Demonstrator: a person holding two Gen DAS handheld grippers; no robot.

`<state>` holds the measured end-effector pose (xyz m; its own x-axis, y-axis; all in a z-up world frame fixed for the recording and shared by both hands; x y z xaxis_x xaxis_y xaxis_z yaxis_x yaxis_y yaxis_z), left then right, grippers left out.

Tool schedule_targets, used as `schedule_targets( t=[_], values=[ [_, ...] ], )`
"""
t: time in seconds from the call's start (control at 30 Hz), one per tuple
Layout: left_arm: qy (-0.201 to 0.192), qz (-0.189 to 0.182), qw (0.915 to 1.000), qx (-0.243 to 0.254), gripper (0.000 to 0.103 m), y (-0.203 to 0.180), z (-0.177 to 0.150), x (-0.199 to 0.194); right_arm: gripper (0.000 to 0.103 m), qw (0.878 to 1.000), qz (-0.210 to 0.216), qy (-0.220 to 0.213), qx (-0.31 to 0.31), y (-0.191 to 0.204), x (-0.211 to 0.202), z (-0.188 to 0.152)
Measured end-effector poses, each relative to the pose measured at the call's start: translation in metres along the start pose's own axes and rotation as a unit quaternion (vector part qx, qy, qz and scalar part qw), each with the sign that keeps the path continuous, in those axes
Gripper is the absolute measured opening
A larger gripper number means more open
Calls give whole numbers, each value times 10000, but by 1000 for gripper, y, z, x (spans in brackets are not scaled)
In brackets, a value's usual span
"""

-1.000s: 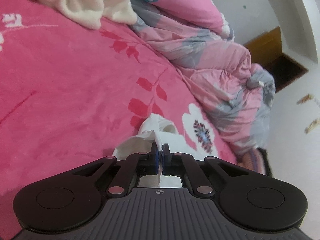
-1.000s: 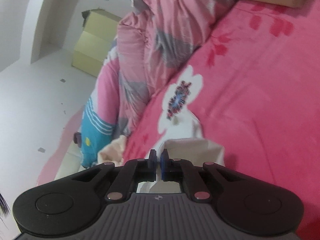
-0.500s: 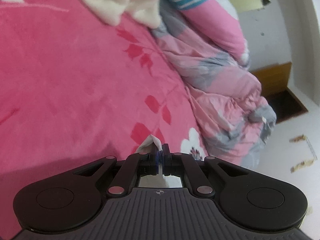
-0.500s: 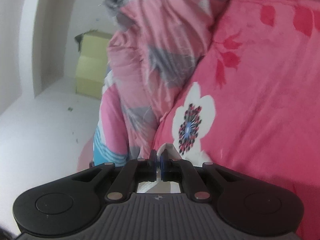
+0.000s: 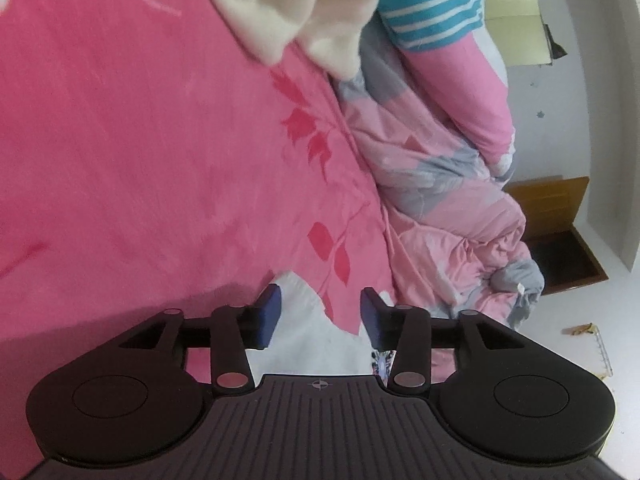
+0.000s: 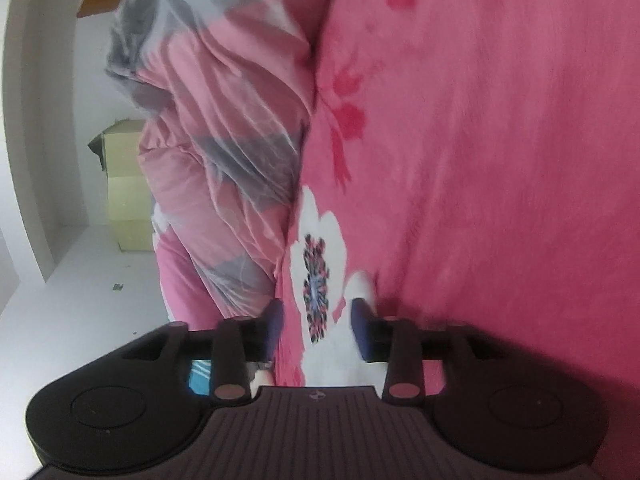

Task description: Fold clothes

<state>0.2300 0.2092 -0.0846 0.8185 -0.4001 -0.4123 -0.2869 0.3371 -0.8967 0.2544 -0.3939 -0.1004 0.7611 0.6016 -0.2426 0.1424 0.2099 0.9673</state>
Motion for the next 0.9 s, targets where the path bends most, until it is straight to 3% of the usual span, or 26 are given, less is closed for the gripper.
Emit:
schedule_targets(
  t=[0.1, 0.13, 0.2, 0.3, 0.37, 0.5, 0.6, 0.67, 0.8, 0.9],
  values=[
    [-33, -13, 9998, 208, 50, -10, -1, -19, 46, 9992, -81, -109, -366, 14, -25, -6],
    [-21, -18, 9996, 292, 51, -14, -2, -26, 51, 9986, -108, -145, -488, 19, -34, -8],
    [-7, -43, 9983, 585, 51, -27, -5, -45, 65, 9965, -188, -194, -797, 29, -52, -14],
    [-31, 76, 9920, 1258, 52, -53, -11, -78, 68, 9866, -421, -119, -1572, 49, -88, -42],
    [-113, 196, 9837, 1786, 52, -74, -13, -103, 69, 9829, -421, -62, -1792, 53, -105, -58],
    [-556, 363, 9580, 2788, 52, -120, -16, -160, 69, 9739, -422, 51, -2230, 62, -139, -91],
    [-488, 532, 9474, 3118, 52, -128, -25, -184, 69, 9678, -435, 156, -2475, 65, -160, -114],
    [-437, 645, 9397, 3330, 52, -133, -31, -199, 67, 9724, -518, 313, -2252, 51, -159, -125],
    [215, 945, 9502, 2961, 52, -88, -59, -185, 55, 9832, -608, 558, -1631, 17, -153, -138],
    [526, 912, 9613, 2548, 51, -45, -83, -171, 49, 9764, -767, 534, -1950, 13, -150, -141]
  ],
)
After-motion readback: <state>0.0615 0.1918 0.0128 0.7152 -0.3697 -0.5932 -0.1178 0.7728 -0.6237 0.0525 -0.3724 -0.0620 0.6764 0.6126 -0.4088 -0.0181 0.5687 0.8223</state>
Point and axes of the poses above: each gripper's, at about its wrist camera, not at the fingertips, and x roughly the way its jaws point, y to its left, z to its top, the point moved 4 cm from there along x, roughly the way its jaws point, and after that the axes turned 2 degrees about z, right-handed, at the moved point
